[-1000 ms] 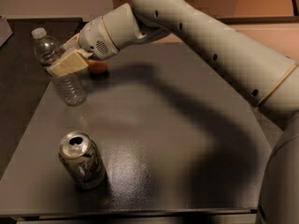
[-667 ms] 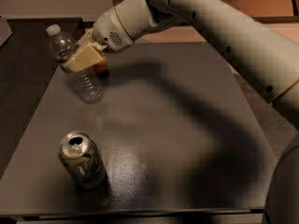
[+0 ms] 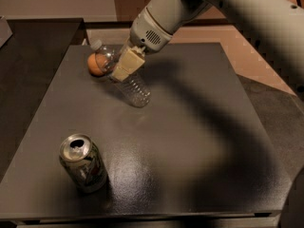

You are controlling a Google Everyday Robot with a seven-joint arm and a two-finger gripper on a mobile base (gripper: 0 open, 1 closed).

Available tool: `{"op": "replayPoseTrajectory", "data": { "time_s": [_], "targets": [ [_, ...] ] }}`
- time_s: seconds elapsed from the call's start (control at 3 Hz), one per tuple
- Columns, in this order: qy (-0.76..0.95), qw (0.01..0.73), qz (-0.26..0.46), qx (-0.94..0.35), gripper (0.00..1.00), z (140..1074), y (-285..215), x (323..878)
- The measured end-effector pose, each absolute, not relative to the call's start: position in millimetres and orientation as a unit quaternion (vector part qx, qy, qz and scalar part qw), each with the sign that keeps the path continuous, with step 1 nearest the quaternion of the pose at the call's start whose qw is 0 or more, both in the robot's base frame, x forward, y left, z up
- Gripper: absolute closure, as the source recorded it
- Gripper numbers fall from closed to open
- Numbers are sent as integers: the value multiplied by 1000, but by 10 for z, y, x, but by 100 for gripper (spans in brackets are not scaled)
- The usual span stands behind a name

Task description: Knock water bottle over

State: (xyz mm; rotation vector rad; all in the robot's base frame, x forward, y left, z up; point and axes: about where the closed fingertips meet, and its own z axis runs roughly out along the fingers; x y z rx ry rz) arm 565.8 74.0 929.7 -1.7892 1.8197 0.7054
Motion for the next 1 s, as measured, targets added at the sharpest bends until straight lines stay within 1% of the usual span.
{"op": "replayPoseTrajectory", "data": {
  "time_s": [0.33,0.67,1.0],
  "targets": [
    [685,212,192,-670,100,9243,331,5647],
    [682,180,119,-699,82,9215,57,5584],
    [662,149,59,-732,59,9106,-50,5499]
  ]
}}
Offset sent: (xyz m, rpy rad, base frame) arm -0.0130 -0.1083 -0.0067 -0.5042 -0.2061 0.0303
